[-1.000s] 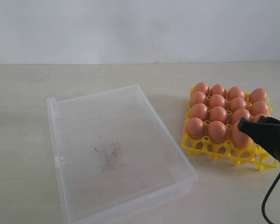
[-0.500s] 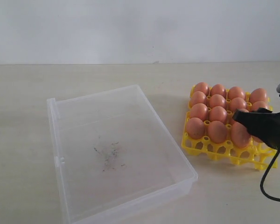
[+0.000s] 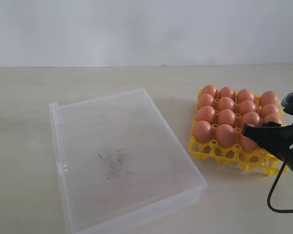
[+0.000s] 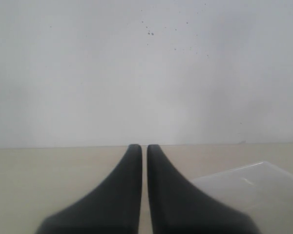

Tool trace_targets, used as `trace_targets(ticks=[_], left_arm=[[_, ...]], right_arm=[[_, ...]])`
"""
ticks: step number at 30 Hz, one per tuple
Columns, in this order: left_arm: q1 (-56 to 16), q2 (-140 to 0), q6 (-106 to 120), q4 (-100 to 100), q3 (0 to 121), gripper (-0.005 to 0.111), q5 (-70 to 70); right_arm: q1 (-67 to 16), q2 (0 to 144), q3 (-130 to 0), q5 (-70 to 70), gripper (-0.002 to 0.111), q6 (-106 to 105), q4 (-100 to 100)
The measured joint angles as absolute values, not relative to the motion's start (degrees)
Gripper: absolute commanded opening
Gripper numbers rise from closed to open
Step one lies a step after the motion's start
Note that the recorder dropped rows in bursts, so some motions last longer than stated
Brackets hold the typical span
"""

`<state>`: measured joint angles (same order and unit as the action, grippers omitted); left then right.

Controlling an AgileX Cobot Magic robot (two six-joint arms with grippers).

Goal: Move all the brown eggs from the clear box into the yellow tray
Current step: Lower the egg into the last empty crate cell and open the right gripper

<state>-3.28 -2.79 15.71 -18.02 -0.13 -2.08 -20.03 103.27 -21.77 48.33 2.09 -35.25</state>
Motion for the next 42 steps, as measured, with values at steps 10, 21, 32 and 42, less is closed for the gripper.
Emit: trace_targets(ticks=[10, 21, 32, 42], left_arm=[[-3.3, -2.8, 15.7, -18.0, -0.1, 0.004, -2.1], [-3.3, -2.8, 15.7, -18.0, -0.1, 0.004, -2.1], [-3.3, -2.8, 15.7, -18.0, -0.1, 0.004, -2.1], [-3.3, -2.8, 15.7, -18.0, -0.1, 0.004, -2.1]], right_arm=[[-20.0, 103.8, -21.8, 49.1, 0.058, 2.1, -31.5], [-20.0, 99.9, -21.7, 48.6, 0.058, -4.5, -30.5], [-20.0, 83.1, -21.7, 45.6, 0.058, -7.4, -30.6], [-20.0, 68.5, -21.6, 30.4, 0.058, -37.1, -26.9]])
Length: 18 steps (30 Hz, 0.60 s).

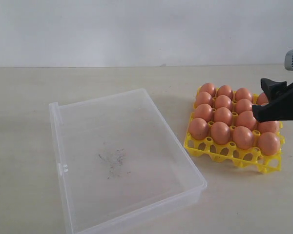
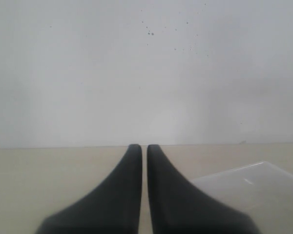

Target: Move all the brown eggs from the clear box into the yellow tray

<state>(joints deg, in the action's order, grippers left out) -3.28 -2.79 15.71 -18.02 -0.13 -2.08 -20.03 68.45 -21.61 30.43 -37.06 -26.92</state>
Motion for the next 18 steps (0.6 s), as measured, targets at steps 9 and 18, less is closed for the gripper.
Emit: trace_targets(ticks=[9, 18], left_arm=[[-3.3, -2.8, 15.7, -18.0, -0.1, 0.004, -2.1], [-3.3, -2.8, 15.7, -18.0, -0.1, 0.004, -2.1]], right_arm=[[-20.0, 65.7, -21.6, 26.9, 0.058, -38.7, -26.0], [-20.0, 65.7, -21.6, 44.6, 0.058, -32.1, -25.4]])
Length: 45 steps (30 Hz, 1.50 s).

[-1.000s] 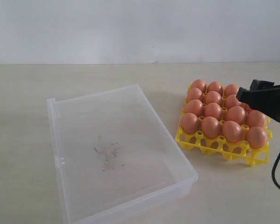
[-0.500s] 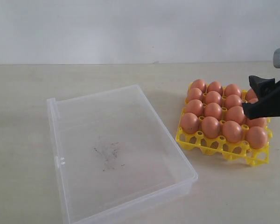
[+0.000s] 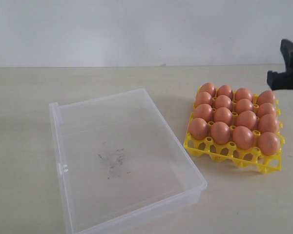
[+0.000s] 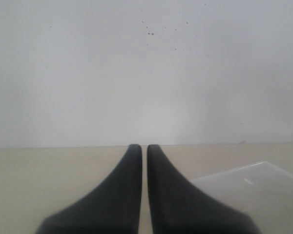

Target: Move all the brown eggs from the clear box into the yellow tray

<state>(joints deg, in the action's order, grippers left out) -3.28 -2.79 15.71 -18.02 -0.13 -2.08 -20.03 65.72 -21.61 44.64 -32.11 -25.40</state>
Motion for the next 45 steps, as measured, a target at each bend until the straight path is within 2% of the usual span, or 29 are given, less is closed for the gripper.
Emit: trace_targets(ticks=[9, 13, 15, 17, 19, 22, 29, 32, 36, 41, 45], left_arm=[[-3.3, -2.8, 15.7, -18.0, -0.1, 0.004, -2.1], [-3.3, -2.8, 15.7, -18.0, -0.1, 0.004, -2.1], [-3.3, -2.8, 15.7, -18.0, -0.1, 0.004, -2.1], [-3.3, -2.8, 15.7, -18.0, -0.1, 0.004, -2.1], [-3.3, -2.8, 15.7, -18.0, -0.1, 0.004, -2.1], [-3.3, -2.8, 15.7, -18.0, -0.1, 0.004, -2.1], [-3.3, -2.8, 15.7, -18.0, -0.1, 0.004, -2.1], [-3.3, -2.8, 15.7, -18.0, -0.1, 0.004, -2.1], [-3.3, -2.8, 15.7, -18.0, -0.1, 0.004, -2.1], [-3.3, -2.8, 15.7, -18.0, -0.1, 0.004, -2.1], [-3.3, -2.8, 15.7, -18.0, -0.1, 0.004, -2.2]], right_arm=[[-20.0, 65.6, -21.6, 65.8, 0.058, -18.9, -24.3], [-20.0, 63.5, -22.0, 68.3, 0.057, -8.2, -15.3], [-20.0, 61.3, -23.1, 68.5, 0.049, 0.9, -8.3], [-20.0, 58.8, -24.8, 68.7, 0.032, 11.0, -0.4], [-20.0, 56.2, -26.9, 68.7, 0.004, 18.4, 7.1], [-20.0, 51.6, -29.6, 69.1, 0.000, 23.2, 19.8], [-20.0, 37.6, -31.3, 69.3, 0.000, 26.9, 39.0], [-20.0, 30.9, -31.3, 63.2, 0.000, 30.1, 48.0], [-20.0, 21.4, -31.3, 42.9, 0.000, 40.8, 65.1], [-20.0, 8.1, -29.4, 21.0, 0.000, 74.0, 87.7], [-20.0, 0.7, -27.5, 15.8, 0.000, 88.4, 97.3]])
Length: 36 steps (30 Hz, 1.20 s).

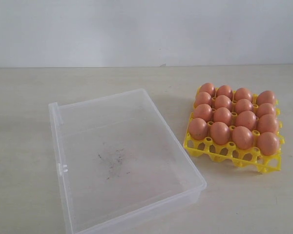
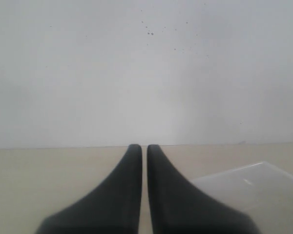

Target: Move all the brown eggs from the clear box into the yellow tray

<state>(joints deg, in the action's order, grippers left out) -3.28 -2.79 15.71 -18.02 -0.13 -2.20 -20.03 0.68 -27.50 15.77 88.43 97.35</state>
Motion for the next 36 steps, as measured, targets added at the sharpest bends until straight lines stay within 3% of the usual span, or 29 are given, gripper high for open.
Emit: trace_targets(ticks=[6, 10, 15, 20, 36], left_arm=[[-3.3, -2.8, 15.7, -18.0, -0.1, 0.004, -2.2], [-3.3, -2.8, 15.7, -18.0, -0.1, 0.004, -2.2], [-3.3, -2.8, 15.7, -18.0, -0.1, 0.004, -2.2], [-3.3, -2.8, 15.7, -18.0, -0.1, 0.004, -2.2], [-3.3, -2.8, 15.7, -18.0, -0.1, 0.004, -2.2]], right_arm=[[-20.0, 0.3, -23.9, 11.4, 0.000, 89.5, 99.5], [-20.0, 0.3, -18.4, -5.3, 0.000, 89.1, 98.1], [-20.0, 0.3, -12.9, -27.9, 0.000, 91.0, 81.1], [-20.0, 0.3, -12.2, -40.3, 0.000, 93.3, 62.0], [-20.0, 0.3, -12.0, -44.9, 0.000, 93.6, 57.4]])
